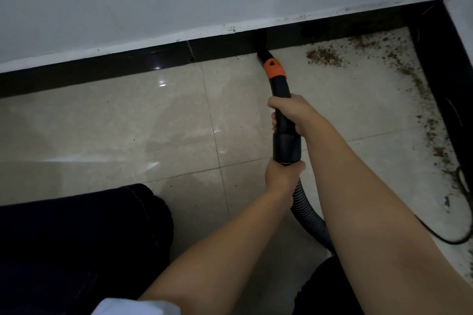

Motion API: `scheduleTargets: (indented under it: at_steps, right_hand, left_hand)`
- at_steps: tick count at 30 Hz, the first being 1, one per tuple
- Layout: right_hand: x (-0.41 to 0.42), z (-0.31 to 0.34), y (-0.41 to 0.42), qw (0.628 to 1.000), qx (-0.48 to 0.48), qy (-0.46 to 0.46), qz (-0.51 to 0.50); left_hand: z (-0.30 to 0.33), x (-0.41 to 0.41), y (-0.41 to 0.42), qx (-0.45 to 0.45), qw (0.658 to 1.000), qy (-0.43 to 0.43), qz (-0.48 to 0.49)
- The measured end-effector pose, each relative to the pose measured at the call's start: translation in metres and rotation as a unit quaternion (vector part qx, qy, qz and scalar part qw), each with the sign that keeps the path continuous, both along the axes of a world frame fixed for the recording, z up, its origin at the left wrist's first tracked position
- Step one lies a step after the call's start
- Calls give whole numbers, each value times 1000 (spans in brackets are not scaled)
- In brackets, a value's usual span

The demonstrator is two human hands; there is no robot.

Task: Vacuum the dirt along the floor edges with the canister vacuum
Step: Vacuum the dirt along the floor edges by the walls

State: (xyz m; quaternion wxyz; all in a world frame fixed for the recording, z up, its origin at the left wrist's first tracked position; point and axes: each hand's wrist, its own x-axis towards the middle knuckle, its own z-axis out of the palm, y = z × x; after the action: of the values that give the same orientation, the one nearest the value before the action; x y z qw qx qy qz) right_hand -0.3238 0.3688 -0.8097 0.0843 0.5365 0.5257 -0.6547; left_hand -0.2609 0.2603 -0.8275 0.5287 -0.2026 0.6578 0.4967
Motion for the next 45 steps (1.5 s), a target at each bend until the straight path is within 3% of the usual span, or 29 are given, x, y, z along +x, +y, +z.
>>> scheduleTargets:
  at_steps: [16,27,35,45]
  right_hand:
    - [-15,-2,-44,996,-8,10,94]
    - [71,3,0,1000,17,-15,6]
    - [112,-6,24,987,24,22,-157]
    - [152,-4,64,968,62,4,-244]
  left_hand:
    - [-6,2,-30,-22,997,-1,72]
    - [-6,74,4,6,999,-37,4]
    - [-15,79,19,18,995,10,-93]
    - [-13,99,62,35,980,-44,-188]
